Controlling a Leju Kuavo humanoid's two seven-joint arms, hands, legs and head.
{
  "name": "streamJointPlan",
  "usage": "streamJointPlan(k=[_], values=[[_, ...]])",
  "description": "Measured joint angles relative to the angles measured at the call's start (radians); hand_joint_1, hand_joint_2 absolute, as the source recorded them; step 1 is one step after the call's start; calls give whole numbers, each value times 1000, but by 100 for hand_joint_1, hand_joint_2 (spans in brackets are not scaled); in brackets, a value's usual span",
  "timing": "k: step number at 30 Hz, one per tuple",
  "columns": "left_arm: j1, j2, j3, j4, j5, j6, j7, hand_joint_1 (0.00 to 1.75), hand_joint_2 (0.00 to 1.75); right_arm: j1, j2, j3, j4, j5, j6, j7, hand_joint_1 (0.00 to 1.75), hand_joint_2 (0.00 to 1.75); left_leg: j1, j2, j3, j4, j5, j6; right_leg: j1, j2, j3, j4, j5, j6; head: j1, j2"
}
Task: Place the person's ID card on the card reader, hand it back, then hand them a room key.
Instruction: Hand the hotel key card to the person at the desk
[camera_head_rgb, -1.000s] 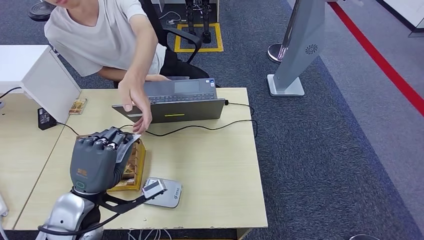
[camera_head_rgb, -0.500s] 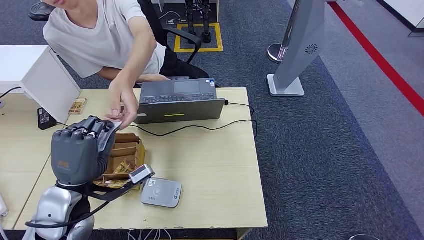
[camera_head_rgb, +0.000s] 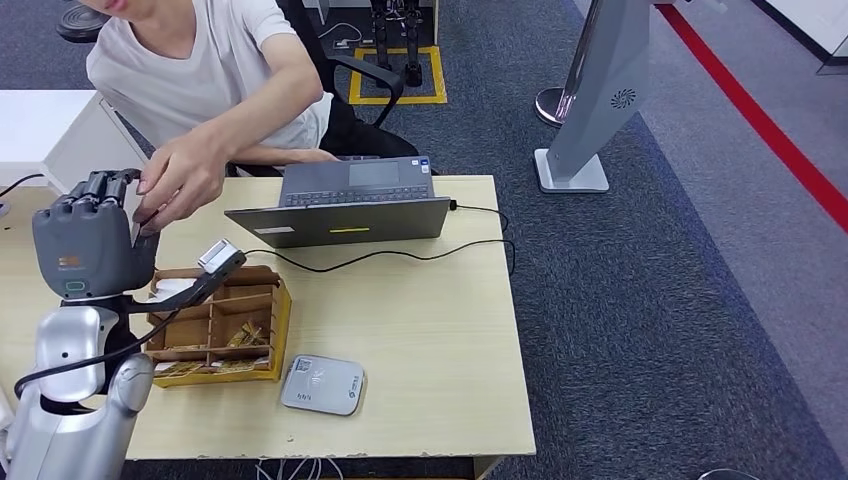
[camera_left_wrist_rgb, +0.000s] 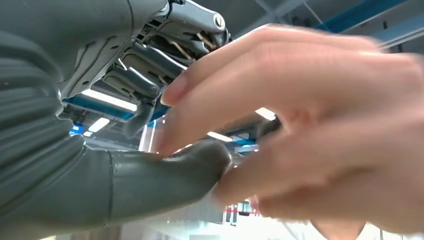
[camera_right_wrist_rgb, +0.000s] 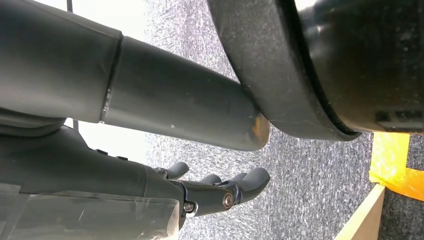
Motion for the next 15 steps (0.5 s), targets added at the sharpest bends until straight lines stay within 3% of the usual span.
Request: streamJointPlan(k=[15], values=[[13,-17,4,14,27,-22,0,0,175,0,-2,1,0,-4,-1,2,0,0,0,0,0,0,0,0,0,0,0,0,0,0,0,0]])
